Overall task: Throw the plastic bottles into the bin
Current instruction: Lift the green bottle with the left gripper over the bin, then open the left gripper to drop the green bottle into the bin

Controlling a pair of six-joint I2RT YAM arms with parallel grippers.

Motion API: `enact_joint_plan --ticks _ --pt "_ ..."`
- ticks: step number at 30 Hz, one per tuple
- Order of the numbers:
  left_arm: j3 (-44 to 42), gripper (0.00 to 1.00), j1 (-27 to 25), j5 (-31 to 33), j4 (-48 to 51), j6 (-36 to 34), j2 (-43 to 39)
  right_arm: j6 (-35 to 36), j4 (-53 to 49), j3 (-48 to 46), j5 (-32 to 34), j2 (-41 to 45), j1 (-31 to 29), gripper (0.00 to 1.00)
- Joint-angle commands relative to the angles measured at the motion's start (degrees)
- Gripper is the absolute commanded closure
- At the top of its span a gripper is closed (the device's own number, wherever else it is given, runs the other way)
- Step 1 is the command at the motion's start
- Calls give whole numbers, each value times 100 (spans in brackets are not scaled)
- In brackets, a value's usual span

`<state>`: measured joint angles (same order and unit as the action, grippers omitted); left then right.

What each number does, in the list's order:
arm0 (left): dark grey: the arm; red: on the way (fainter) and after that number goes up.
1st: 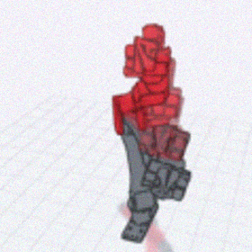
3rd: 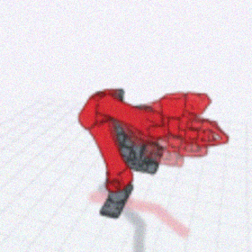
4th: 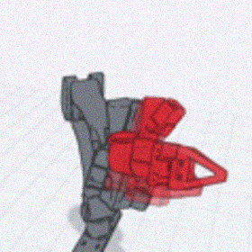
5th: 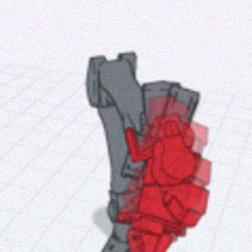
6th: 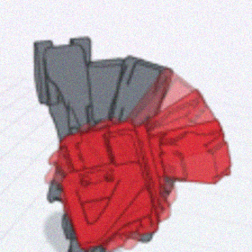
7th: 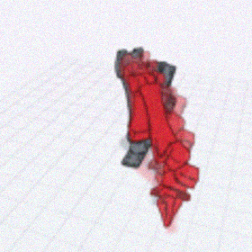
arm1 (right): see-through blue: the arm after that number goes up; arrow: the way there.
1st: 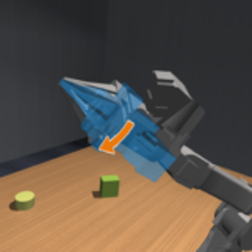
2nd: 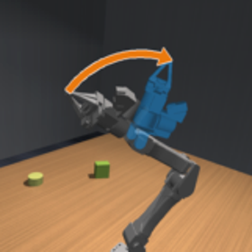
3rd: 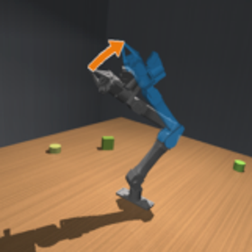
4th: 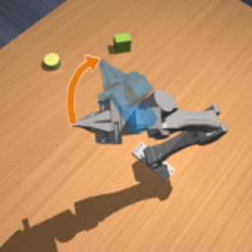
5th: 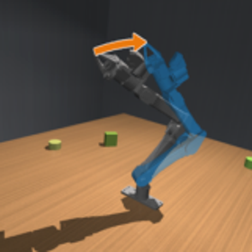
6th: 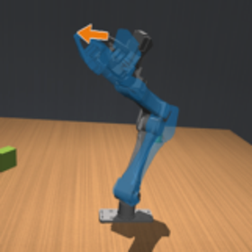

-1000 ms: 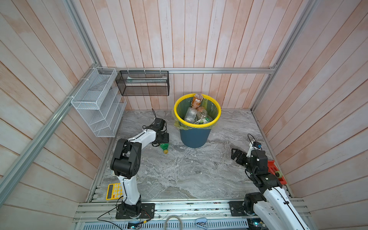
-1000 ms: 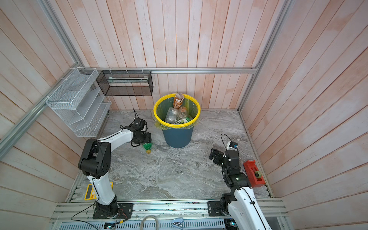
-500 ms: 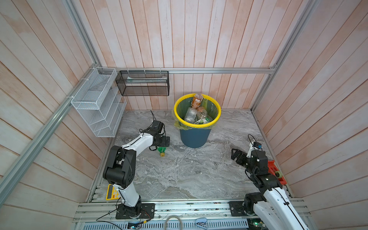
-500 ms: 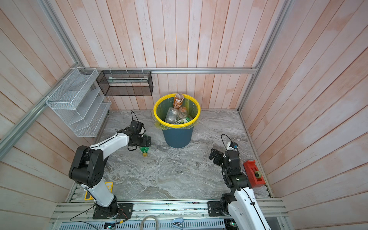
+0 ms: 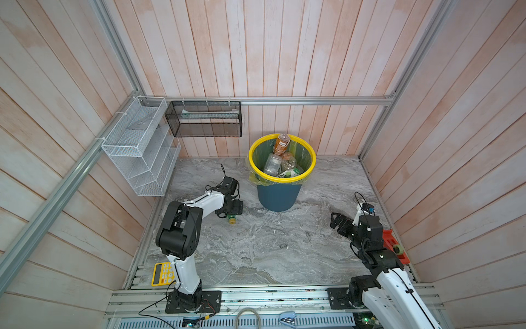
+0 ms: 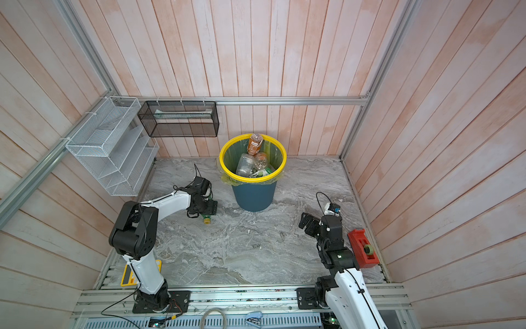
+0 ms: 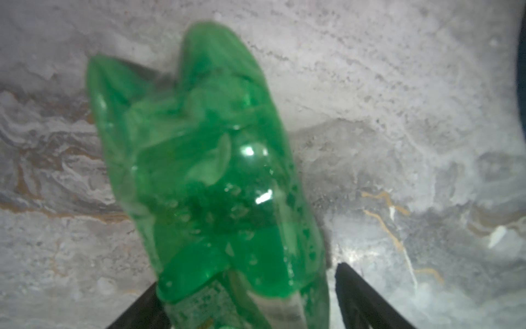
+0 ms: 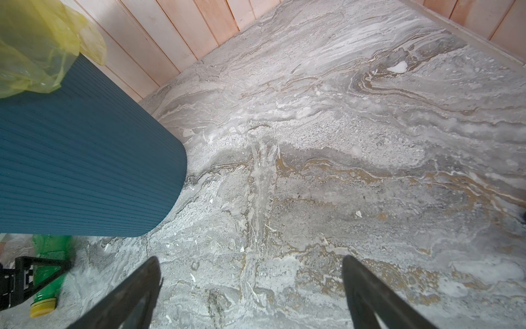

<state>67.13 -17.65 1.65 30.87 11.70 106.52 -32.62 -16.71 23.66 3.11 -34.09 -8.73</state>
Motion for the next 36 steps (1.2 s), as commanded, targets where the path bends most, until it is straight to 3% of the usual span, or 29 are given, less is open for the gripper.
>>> enact_joint_plan --ticks 1,5,10,14,17,20,23,26,29,32,36 --pt "-168 27 29 -164 -213 58 -261 -16 -89 -61 34 75 38 1" --pt "-472 42 103 -341 -471 230 -835 0 -145 -63 81 130 38 1" --pt "-913 48 269 -464 -825 571 -2093 1 -191 -42 130 178 37 1" --pt "-1063 50 300 -67 -1175 828 -3456 -24 -188 10 204 228 38 1" --pt "-1022 52 293 169 -1777 902 -4424 -25 -181 67 207 236 38 1" --pt "-691 54 264 219 -2357 870 -4839 -25 -159 137 139 218 37 1" --pt "151 54 -24 255 -2345 579 -4544 -42 -113 190 70 235 38 1" --pt "1017 53 -723 358 -2126 15 -3833 -43 -58 235 -44 245 37 1" --pt "2270 49 -1316 372 -1055 -371 -2654 -35 -60 288 -131 228 37 1" --pt "3331 35 -1546 362 72 -366 -1638 9 -128 341 -115 235 38 1" --pt "3570 11 -1547 554 234 -162 -1359 84 -268 411 -32 319 36 1"
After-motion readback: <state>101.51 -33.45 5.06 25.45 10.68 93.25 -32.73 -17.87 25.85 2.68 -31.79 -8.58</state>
